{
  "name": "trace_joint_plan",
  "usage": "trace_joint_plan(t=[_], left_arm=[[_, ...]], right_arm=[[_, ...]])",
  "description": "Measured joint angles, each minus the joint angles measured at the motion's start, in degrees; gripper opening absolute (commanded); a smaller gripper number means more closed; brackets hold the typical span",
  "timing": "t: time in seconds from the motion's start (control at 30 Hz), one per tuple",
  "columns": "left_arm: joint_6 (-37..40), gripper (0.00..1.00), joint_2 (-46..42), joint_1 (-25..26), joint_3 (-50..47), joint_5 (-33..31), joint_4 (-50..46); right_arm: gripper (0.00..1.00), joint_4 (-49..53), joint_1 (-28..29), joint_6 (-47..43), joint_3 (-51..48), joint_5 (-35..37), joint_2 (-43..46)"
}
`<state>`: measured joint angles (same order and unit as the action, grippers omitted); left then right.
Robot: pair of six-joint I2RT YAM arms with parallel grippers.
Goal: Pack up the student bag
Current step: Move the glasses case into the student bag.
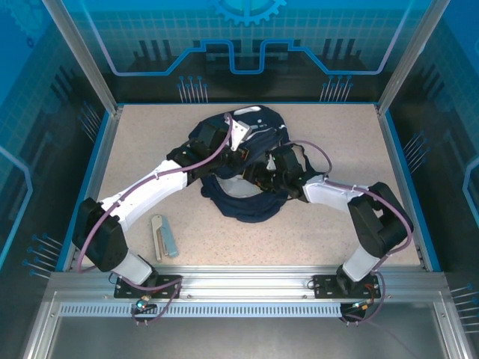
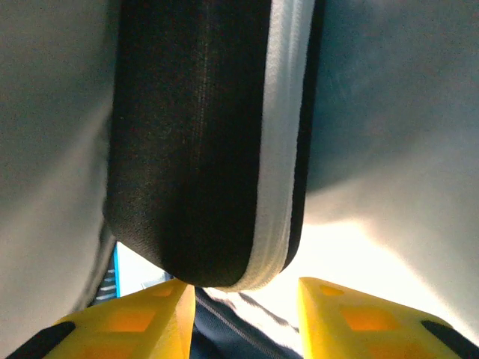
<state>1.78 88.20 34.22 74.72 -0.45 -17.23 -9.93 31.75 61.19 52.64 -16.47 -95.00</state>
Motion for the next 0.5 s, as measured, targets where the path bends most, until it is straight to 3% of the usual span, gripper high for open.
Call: trace_joint_plan(t=[0.13, 0.5], left_arm=[[-0.02, 0.00, -0.13, 0.00, -0.61, 0.98, 0.44], [-2.91, 0.00, -0.17, -0.15, -0.85, 1.42, 2.23]], right_arm=[[0.37, -2.54, -0.90, 1.49, 3.15, 1.77, -2.97], [0.19, -11.08, -1.84, 9.94, 10.16, 4.09, -12.59]])
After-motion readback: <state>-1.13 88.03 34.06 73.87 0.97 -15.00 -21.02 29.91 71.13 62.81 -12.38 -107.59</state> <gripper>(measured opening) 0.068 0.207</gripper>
